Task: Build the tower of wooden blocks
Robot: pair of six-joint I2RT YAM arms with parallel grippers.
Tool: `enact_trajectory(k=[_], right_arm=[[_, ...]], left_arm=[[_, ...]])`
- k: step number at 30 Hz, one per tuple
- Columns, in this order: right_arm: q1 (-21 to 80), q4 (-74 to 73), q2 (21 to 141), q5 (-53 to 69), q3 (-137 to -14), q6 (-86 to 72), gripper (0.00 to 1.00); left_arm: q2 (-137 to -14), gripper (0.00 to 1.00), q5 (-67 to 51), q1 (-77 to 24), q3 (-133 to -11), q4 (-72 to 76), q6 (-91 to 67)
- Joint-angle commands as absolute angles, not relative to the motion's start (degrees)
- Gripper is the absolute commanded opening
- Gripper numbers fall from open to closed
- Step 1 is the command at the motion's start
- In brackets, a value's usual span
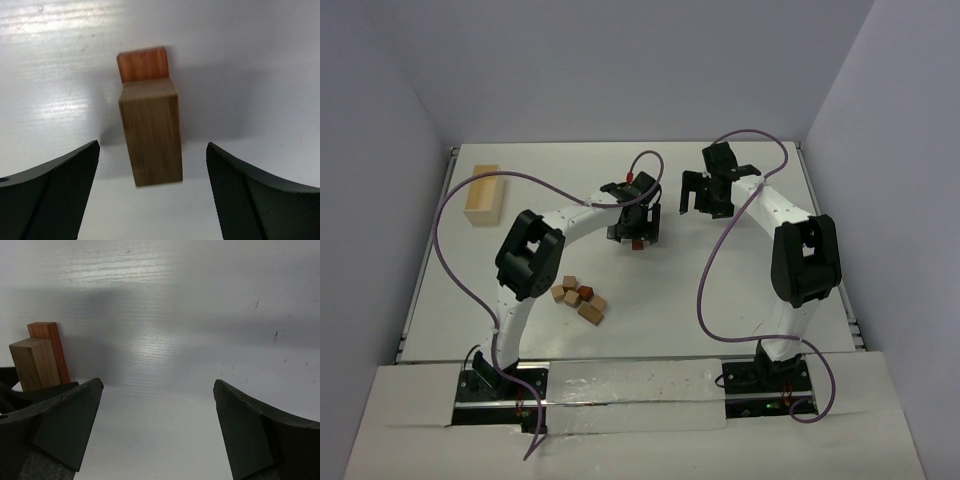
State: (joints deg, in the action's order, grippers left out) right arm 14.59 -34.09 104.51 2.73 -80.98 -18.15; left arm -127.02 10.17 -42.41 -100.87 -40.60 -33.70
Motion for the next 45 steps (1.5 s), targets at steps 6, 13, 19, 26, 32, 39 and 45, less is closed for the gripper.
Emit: enact_trajectory(k=[6, 13, 19, 26, 32, 39, 45], right_arm=[[14.59, -32.96, 101.41, 3.08, -80.06, -18.10, 1.00], [14.72, -32.00, 98.04, 4.63, -78.38, -16.67, 1.00], [15.80, -26.92, 89.75, 10.40, -70.81, -11.86, 0.99], [29.97, -28.43, 81.45, 10.61, -66.85, 2.60, 0.96], [46.76, -30.77, 85.36, 4.27, -69.87, 3.83, 0.82], [60.47, -32.69, 94.97, 3.53, -74.86, -0.78, 0.67], [64.11, -34.80, 103.51, 0.09, -80.21, -4.01, 0.68]], left_arm=[[-115.02, 0.98, 7.98, -43.07, -100.62, -39.72, -27.40], [-103.67, 0.99, 6.47, -42.87, -100.21, -38.00, -21.32], [-88.92, 0.99, -5.52, -35.03, -90.45, -30.83, -19.53], [-78.96, 0.96, -13.99, -20.40, -79.56, -30.76, -17.42], [-70.47, 0.95, -18.37, -13.17, -71.66, -30.76, -14.27], [-68.90, 0.91, -25.90, 0.99, -69.44, -33.35, -16.03], [-68.31, 0.90, -27.97, 3.25, -68.34, -32.63, -16.79]])
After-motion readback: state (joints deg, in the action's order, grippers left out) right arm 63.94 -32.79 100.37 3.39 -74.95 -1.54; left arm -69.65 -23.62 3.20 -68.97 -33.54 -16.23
